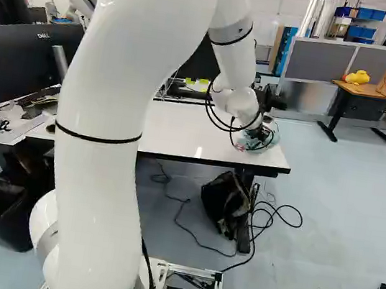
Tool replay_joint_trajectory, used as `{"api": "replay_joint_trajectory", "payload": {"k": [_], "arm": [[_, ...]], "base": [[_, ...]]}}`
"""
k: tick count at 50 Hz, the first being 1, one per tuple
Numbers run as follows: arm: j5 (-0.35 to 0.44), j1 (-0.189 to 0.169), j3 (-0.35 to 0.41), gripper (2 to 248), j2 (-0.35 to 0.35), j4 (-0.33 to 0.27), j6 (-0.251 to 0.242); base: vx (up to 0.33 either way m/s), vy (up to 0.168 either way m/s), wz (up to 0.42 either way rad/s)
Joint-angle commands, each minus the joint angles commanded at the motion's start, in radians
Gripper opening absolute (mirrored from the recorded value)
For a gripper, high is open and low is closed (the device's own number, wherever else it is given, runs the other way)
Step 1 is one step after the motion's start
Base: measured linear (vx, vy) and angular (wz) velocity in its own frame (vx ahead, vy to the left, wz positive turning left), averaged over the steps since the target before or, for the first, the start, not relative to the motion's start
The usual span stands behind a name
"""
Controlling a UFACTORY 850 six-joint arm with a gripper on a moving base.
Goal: Clean the table with the green towel
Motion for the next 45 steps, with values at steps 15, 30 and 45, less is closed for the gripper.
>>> {"api": "replay_joint_trajectory", "payload": {"k": [15,30,45], "arm": [[0.0,0.038,-0.038,42,-0.029,0.0,0.0],[0.0,0.08,-0.026,42,-0.02,0.0,0.0],[0.0,0.116,0.016,42,0.013,0.0,0.0]], "base": [[0.0,0.0,0.0],[0.0,0.0,0.0],[0.0,0.0,0.0]]}}
